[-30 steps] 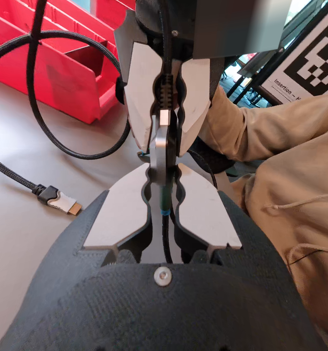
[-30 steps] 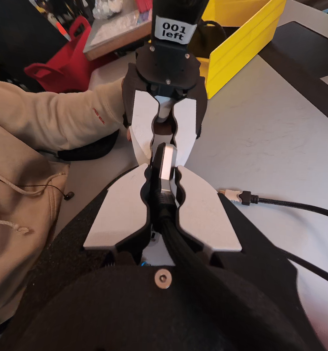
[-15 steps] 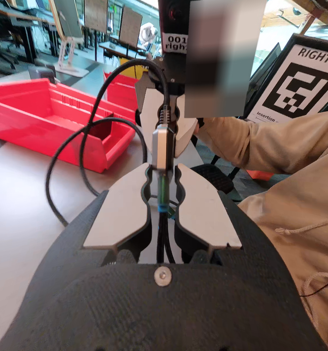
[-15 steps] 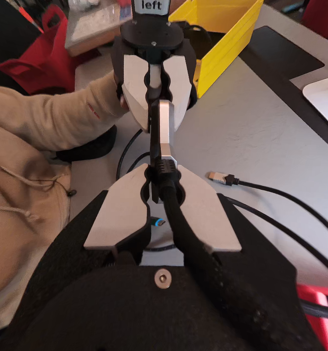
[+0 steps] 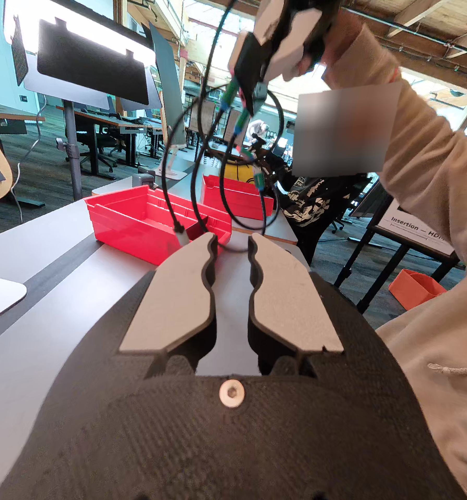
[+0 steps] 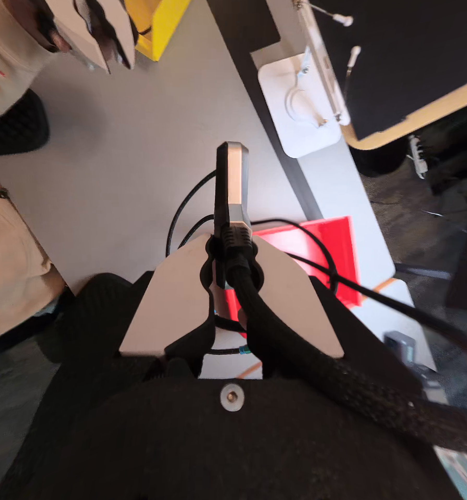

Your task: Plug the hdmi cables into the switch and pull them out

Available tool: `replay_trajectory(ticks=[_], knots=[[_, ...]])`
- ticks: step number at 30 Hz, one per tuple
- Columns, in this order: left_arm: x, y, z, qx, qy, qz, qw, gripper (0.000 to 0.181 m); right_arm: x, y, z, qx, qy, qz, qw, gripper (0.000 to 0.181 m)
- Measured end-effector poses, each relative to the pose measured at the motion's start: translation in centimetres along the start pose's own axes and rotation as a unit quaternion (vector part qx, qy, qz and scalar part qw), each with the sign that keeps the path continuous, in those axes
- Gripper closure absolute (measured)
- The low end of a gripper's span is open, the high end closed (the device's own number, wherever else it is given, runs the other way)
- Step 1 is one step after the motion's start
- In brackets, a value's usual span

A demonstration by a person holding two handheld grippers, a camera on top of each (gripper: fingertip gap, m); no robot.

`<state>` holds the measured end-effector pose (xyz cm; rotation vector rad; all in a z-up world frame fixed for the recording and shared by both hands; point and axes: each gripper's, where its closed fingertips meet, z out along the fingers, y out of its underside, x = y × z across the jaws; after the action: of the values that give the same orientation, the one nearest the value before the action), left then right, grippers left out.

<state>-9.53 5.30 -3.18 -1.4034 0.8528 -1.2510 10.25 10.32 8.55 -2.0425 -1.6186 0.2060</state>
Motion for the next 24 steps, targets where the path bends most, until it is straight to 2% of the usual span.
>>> replay_trajectory(ticks=[4,8,11,17,21,24], knots=[[-0.3,1.0,0.7,-0.017,0.000,-0.007,1.000,0.159,4.5,0.3,-3.1,-0.032,0.062,0.001,0.998,0.159],[-0.8,2.1,1.1,-0.035,-0.003,-0.014,0.999,0.159,9.3,2.6,-2.5,-0.094,0.130,0.002,0.987,0.159],[-1.3,2.7,1.1,-0.045,-0.009,-0.017,0.999,0.159,11.9,5.2,0.8,-0.119,0.156,-0.011,0.981,0.158],[-2.6,3.8,1.0,-0.053,-0.016,-0.038,0.998,0.159,15.3,10.5,9.9,-0.130,0.156,-0.003,0.979,0.158],[-3.6,4.9,1.0,-0.067,-0.024,-0.052,0.996,0.159,16.2,12.8,15.0,-0.111,0.124,0.037,0.985,0.158],[-4.3,5.7,0.9,-0.073,-0.029,-0.063,0.995,0.159,16.7,13.6,17.4,-0.086,0.094,0.089,0.988,0.158]])
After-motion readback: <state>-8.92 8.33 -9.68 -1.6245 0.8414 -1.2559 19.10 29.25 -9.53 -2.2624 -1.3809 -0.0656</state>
